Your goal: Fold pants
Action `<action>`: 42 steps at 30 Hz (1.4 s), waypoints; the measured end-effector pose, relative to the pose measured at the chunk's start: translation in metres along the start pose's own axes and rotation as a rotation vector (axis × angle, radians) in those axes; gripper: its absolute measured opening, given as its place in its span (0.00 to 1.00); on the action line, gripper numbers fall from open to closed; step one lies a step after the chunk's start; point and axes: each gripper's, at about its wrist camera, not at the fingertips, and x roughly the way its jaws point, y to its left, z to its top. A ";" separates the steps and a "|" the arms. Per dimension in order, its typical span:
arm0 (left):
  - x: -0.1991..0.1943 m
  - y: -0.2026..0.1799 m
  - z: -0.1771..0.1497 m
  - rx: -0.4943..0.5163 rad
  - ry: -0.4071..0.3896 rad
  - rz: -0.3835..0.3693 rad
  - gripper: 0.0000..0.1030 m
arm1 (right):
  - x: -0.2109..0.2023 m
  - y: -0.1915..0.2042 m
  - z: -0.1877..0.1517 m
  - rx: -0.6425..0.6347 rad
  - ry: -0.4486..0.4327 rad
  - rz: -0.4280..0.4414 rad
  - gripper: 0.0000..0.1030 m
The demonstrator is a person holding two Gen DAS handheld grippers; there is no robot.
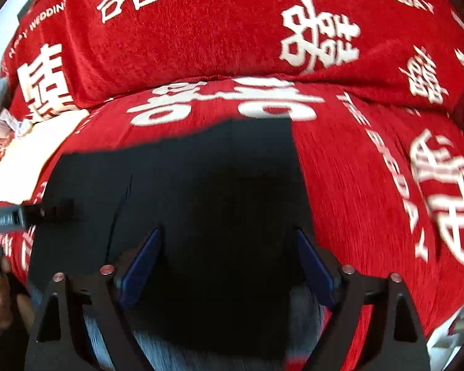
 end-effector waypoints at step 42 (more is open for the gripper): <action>0.017 -0.015 -0.017 0.087 -0.012 -0.244 0.73 | 0.017 -0.014 0.005 0.102 0.058 0.243 0.72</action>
